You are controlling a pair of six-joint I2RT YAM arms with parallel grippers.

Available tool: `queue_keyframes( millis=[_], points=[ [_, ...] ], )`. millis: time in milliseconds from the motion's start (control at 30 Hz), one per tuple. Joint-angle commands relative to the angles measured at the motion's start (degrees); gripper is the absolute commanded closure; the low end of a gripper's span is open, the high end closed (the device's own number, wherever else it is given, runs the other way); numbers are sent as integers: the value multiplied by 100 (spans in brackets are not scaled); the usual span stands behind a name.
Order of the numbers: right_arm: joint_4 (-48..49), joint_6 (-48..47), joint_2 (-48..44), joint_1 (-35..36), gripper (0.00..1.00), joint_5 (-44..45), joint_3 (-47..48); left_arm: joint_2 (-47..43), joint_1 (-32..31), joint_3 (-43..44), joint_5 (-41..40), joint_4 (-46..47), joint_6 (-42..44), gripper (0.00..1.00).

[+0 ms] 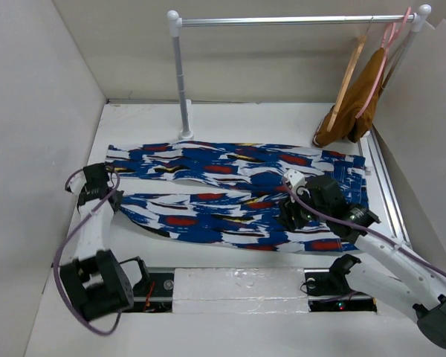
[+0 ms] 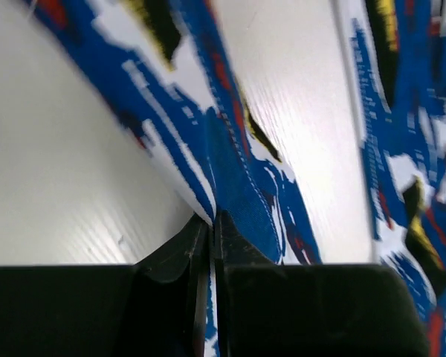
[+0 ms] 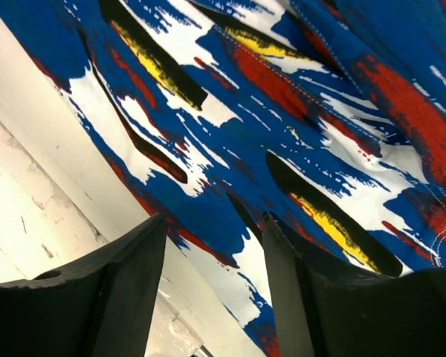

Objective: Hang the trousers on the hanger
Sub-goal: Flatten out the trousers at the center of the board.

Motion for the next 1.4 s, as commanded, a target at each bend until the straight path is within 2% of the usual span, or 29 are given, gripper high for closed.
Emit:
queue_keyframes(
  millis=[0, 100, 133, 200, 233, 333, 500, 633, 700, 733, 800, 867, 900, 967, 1000, 1067, 1100, 1133, 1167, 1233, 1267, 1300, 1367],
  points=[
    [46, -72, 120, 114, 40, -52, 54, -888, -68, -43, -138, -547, -472, 100],
    [10, -125, 191, 193, 32, -69, 72, -1057, -68, 501, -112, -1092, -526, 97],
    [28, -99, 217, 193, 31, -61, 63, -987, -68, 617, -138, -1267, -412, 70],
    [71, -107, 296, 193, 27, -43, 81, -740, -15, 880, -287, -1435, -289, 32],
    [89, -133, 331, 193, 26, -69, 107, -688, -15, 934, -358, -1540, -227, 1],
    [2, -265, 498, 193, 25, -61, 238, -661, -15, 1100, -699, -1436, 185, 1],
    [115, -345, 551, 193, 25, -192, 292, -292, 177, 787, -842, -1313, 4, 1],
    [54, -397, 604, 193, 26, -280, 388, 24, 1134, 354, -394, -830, -112, 11],
    [-16, -432, 552, 193, 26, -263, 388, 182, 2002, 328, 148, -533, 36, 16],
    [-16, -432, 551, 193, 26, -263, 388, 183, 2006, 328, 151, -531, 37, 16],
    [-60, -432, 525, 193, 26, -237, 362, 428, 2391, 293, 371, -373, 125, 22],
    [-78, -362, 525, 193, 26, -219, 336, 804, 2393, 328, 371, -267, 186, 24],
    [-78, -345, 525, 193, 26, -210, 327, 929, 2393, 371, 371, -249, 195, 28],
    [-43, -266, 542, 193, 26, -228, 301, 1192, 2393, 337, 371, -109, 195, 31],
    [-25, -231, 560, 193, 26, -228, 283, 1246, 2393, 293, 336, -65, 187, 43],
    [-86, -169, 578, 193, 26, -184, 326, 1378, 2393, 249, 170, -108, 30, 55],
    [-104, -143, 569, 193, 26, -140, 344, 1387, 2393, 205, 143, -161, -59, 68],
    [-104, -90, 569, 193, 26, -123, 362, 1291, 2393, 196, 117, -301, -181, 77],
    [-87, -72, 560, 193, 26, -122, 379, 1169, 2393, 178, 3, -337, -278, 79],
    [-34, -11, 560, 193, 26, -157, 388, 862, 2393, 91, -138, -320, -271, 91],
    [-25, -11, 577, 246, 26, -140, 406, 564, 2393, 73, -173, -259, -218, 91],
    [-34, -11, 578, 246, 26, -140, 415, 474, 2393, 73, -209, -188, -18, 86],
    [10, -2, 551, 246, 26, -157, 406, 473, 2393, 152, -331, -320, 46, 83]
  ],
)
